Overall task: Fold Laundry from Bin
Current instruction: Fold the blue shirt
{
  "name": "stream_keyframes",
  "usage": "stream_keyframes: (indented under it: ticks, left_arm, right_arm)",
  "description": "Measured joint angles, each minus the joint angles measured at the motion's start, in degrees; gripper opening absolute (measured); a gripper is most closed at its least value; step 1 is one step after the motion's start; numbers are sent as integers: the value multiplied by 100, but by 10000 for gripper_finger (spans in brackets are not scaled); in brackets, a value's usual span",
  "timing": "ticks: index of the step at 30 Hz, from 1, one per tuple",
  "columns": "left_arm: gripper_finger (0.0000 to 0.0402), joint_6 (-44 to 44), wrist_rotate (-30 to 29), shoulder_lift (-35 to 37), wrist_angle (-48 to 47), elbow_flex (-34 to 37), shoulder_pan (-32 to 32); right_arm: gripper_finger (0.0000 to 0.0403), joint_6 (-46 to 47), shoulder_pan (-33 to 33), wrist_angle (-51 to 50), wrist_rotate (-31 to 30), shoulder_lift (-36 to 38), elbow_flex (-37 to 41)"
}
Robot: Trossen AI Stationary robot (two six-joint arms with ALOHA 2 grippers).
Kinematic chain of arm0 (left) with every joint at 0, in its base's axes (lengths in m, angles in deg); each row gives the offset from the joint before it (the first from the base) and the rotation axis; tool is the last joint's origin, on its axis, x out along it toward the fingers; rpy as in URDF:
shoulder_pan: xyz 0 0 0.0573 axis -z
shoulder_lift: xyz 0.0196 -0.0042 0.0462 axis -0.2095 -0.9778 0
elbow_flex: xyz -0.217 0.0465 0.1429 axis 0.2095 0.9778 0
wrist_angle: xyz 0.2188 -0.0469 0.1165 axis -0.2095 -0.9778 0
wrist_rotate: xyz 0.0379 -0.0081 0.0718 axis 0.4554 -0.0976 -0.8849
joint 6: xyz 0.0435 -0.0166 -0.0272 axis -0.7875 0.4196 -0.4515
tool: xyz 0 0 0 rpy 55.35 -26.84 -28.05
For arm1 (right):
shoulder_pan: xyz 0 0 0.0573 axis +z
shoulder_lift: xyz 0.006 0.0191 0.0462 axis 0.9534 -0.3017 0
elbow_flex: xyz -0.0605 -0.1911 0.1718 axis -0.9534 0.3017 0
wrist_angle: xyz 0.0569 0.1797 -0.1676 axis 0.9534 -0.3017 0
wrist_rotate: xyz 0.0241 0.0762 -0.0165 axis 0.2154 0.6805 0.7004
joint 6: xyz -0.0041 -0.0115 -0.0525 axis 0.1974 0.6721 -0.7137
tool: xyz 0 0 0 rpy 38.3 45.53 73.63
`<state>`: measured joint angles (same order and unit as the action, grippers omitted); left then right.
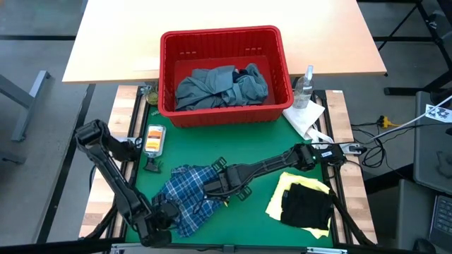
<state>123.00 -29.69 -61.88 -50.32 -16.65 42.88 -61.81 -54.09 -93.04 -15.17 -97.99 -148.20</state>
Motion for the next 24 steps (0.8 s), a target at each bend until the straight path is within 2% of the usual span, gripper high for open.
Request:
stream_keyframes:
  ticks: [7,10,13,15,18,24]
  left_arm:
    - [1,-12,-52,75,58,0,-39]
    - [1,-42,-107,123,146,0,-76]
    - [1,-50,-233,230,145,0,-123]
    - [1,-60,-349,302,138,-2,-143]
    - [1,-173,-582,393,126,-2,-147]
    - [1,-271,-781,411,120,-2,-150]
  right_arm:
    - [130,9,0,-361,136,0,-74]
    - [144,316,0,-722,547,23,-155]
    - [147,738,61,-674,1170,65,-150]
    - [147,755,167,-644,1313,74,-151]
    - [147,747,435,-642,1104,74,-151]
    - [147,742,895,-421,-47,74,-151]
